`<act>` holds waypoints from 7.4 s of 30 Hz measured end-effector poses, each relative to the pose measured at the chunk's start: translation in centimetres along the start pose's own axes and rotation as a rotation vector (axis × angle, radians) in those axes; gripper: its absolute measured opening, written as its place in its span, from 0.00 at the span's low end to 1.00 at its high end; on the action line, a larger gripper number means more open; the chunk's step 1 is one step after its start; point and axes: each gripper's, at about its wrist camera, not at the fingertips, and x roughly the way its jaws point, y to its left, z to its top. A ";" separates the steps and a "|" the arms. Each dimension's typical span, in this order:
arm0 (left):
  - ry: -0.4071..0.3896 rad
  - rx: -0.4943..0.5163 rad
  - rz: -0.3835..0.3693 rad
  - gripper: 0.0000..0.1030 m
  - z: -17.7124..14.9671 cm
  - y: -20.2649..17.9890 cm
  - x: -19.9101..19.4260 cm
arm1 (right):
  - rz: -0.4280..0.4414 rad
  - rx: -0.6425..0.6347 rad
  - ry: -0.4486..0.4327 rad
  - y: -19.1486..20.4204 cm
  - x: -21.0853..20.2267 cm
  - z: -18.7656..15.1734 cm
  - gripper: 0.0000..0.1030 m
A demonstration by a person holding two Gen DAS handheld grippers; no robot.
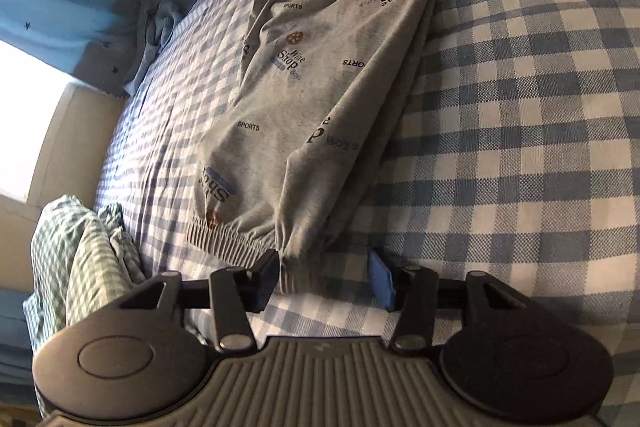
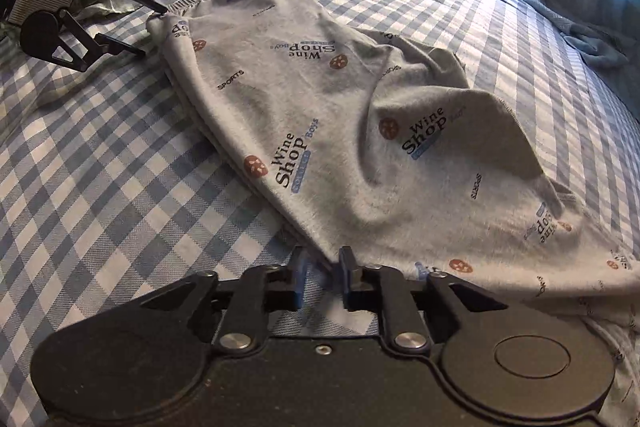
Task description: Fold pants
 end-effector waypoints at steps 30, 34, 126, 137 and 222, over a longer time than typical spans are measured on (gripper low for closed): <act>-0.218 -0.270 -0.247 0.89 43.5 -8.6 2.0 | -0.099 0.879 -0.117 -32.2 -10.9 -19.3 0.99; -0.128 -0.252 -0.326 0.68 45.9 -9.1 5.1 | -0.027 0.877 -0.127 -37.3 -10.1 -19.8 0.93; 0.384 -1.102 -0.114 0.89 33.0 -2.6 1.2 | -0.313 0.866 -0.024 -36.8 -14.3 -25.9 0.83; 0.363 -1.020 0.062 0.92 26.9 5.7 1.3 | 0.059 0.499 -0.134 -34.6 -5.9 -12.4 0.92; 0.148 -0.960 -0.209 0.99 23.5 2.5 6.3 | 0.012 0.477 -0.148 -23.4 -2.3 -7.1 0.68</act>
